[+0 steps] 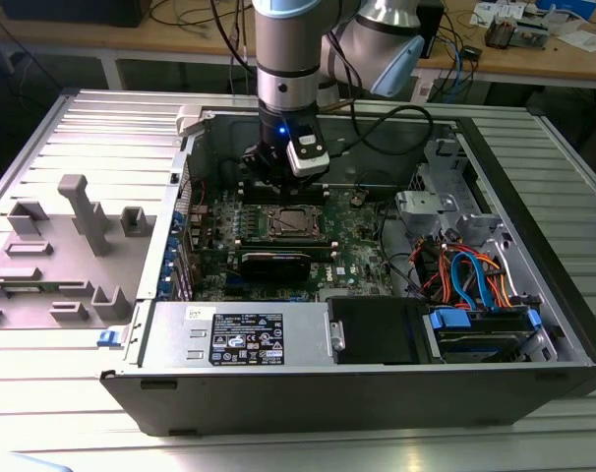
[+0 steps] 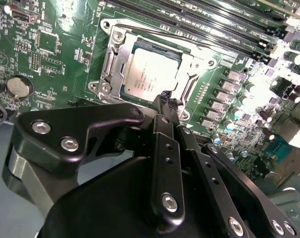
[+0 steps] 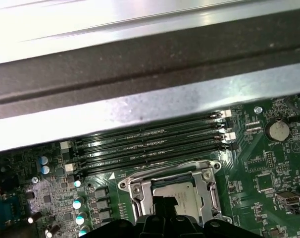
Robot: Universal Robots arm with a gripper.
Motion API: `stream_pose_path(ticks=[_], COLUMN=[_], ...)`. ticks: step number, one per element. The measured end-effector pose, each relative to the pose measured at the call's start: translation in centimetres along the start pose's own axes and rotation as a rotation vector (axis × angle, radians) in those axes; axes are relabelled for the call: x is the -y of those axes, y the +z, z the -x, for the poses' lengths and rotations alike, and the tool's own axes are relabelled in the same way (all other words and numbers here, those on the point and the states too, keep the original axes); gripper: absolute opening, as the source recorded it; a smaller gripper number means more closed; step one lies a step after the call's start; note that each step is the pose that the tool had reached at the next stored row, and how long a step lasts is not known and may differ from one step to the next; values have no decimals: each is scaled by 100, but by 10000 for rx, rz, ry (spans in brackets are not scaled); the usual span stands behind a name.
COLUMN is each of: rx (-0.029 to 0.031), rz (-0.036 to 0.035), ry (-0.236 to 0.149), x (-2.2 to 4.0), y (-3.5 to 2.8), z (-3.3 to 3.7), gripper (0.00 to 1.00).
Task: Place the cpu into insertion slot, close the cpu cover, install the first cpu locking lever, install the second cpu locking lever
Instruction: 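Install the first cpu locking lever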
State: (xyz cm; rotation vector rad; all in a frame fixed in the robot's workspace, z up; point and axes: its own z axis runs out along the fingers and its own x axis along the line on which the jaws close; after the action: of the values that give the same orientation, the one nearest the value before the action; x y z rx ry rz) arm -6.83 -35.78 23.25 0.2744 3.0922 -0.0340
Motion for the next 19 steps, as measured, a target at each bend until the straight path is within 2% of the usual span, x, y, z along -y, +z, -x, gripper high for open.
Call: stream_pose_path(ticks=[2, 7, 9, 11, 14, 16, 19], rx=[6, 5, 15, 131, 237, 241, 256], rz=[12, 9, 14, 36, 58, 59, 76], ry=[-255, -261, -292, -418, -505, -516, -526], x=[-5, -6, 14, 54, 79, 84, 126], y=[8, 14, 17, 19, 23, 23, 24], z=[33, 141, 147, 153, 157, 158, 153], gripper=[11, 11, 11, 11, 11, 11, 11])
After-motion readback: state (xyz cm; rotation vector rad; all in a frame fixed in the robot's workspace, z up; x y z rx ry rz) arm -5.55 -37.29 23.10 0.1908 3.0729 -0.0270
